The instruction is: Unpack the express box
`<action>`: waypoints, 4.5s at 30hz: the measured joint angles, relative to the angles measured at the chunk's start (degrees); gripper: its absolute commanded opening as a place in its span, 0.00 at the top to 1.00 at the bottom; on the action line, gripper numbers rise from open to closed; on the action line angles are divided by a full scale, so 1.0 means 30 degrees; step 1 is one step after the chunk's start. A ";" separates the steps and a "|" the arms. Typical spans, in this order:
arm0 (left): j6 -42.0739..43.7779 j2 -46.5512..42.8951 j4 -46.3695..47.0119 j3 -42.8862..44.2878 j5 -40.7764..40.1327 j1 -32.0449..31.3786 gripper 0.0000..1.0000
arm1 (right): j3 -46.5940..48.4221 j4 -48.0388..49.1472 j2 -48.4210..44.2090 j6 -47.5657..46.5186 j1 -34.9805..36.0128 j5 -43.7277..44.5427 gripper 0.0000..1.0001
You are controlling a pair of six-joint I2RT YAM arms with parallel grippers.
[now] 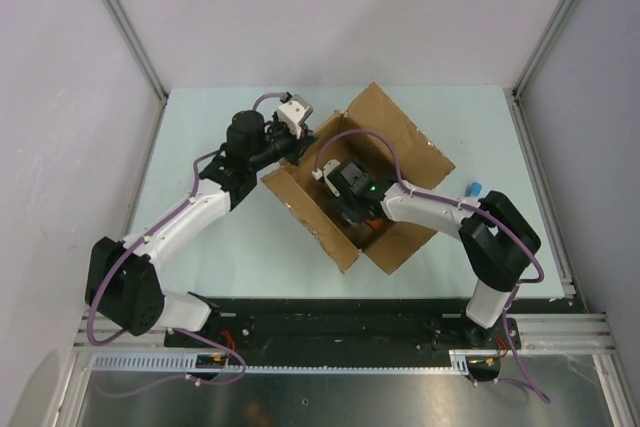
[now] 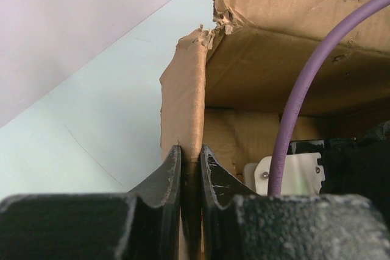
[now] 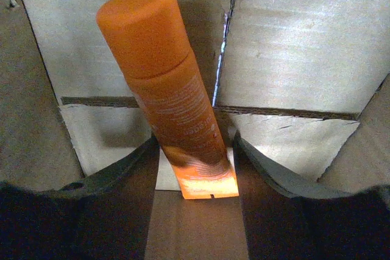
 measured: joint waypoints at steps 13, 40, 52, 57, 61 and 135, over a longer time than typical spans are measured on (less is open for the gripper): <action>0.0000 0.0000 0.0036 -0.0015 0.0000 0.0153 1.00 | -0.0648 0.3155 -0.0313 -0.0058 -0.0058 -0.0627 0.74; -0.2113 0.1166 0.0117 -0.0131 0.1931 0.1574 1.00 | -0.0998 0.3111 -0.6040 0.1603 -0.1923 -0.0240 0.81; -0.3504 0.2783 -0.1632 0.0270 0.0721 0.1829 1.00 | -0.1100 0.6484 -1.1351 0.5268 -0.5100 -0.1727 0.73; -0.4240 0.2783 -0.2412 0.0270 -0.0692 0.2397 1.00 | -0.1100 0.7242 -1.3034 0.6666 -0.6980 0.0168 0.69; -0.5217 0.2463 -0.2783 -0.0066 -0.1945 0.3322 1.00 | -0.1020 0.6987 -1.3806 0.7570 -0.8349 0.2047 0.68; -0.7424 -1.0236 -0.5377 -0.0124 -0.5362 0.6849 0.00 | -0.2062 0.0780 -1.4746 1.2269 -1.5001 0.0969 0.00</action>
